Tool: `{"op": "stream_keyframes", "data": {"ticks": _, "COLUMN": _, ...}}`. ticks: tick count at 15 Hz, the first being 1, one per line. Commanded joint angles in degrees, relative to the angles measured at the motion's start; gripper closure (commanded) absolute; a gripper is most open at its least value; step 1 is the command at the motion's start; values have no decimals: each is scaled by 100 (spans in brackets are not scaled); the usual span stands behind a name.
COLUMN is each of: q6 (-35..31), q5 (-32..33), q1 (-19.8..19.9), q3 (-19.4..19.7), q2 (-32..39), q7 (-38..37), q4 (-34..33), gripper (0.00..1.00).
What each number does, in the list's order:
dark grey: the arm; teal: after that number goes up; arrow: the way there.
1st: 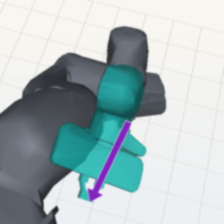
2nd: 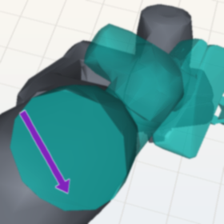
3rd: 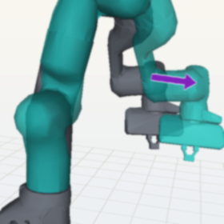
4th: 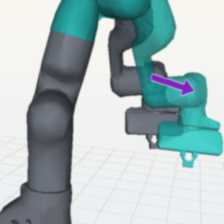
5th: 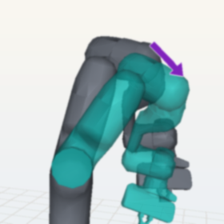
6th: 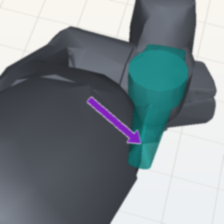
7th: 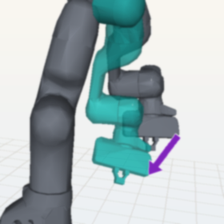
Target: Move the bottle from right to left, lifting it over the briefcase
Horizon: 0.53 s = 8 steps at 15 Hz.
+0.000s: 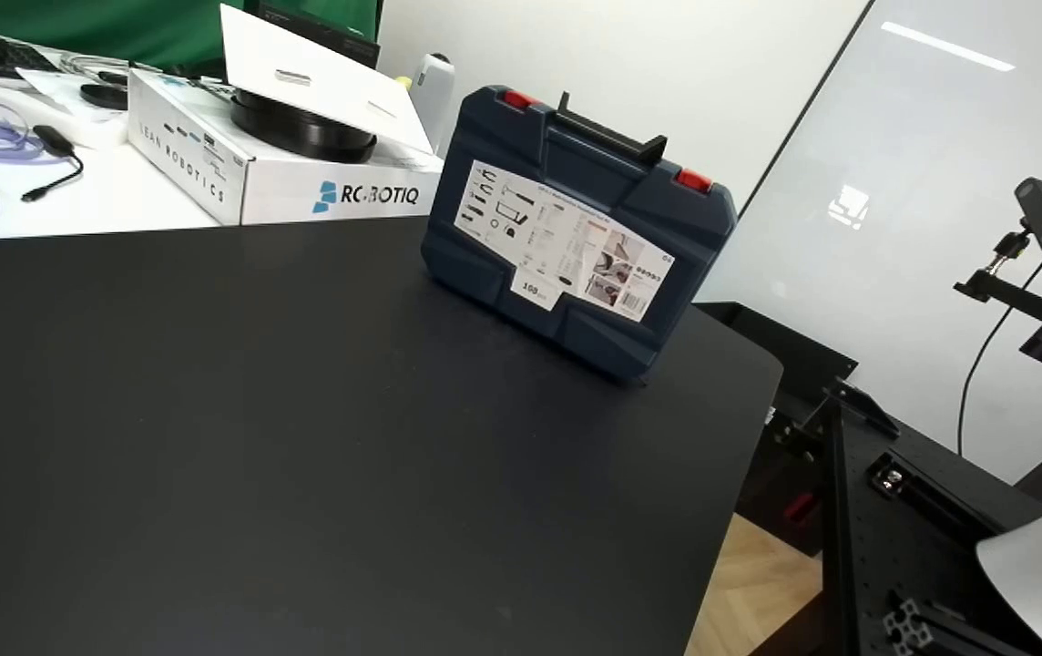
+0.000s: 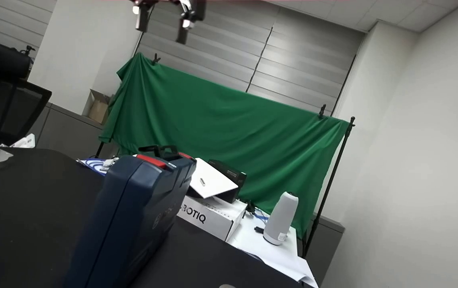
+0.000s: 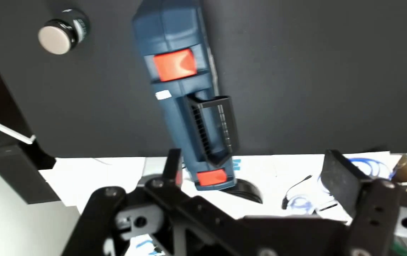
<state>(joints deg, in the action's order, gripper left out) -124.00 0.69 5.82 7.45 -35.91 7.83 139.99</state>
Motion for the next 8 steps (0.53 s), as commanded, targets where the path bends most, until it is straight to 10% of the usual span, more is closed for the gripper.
{"op": "stream_keyframes", "data": {"ticks": 1, "q6": -151, "q5": 391, "q1": 531, "q3": 619, "q2": 174, "q7": 339, "q4": -420, "gripper": 0}}
{"op": "stream_keyframes", "data": {"ticks": 8, "q6": -222, "q5": 363, "q1": 901, "q3": 1242, "q2": 243, "q7": 738, "q4": -580, "gripper": 0}}
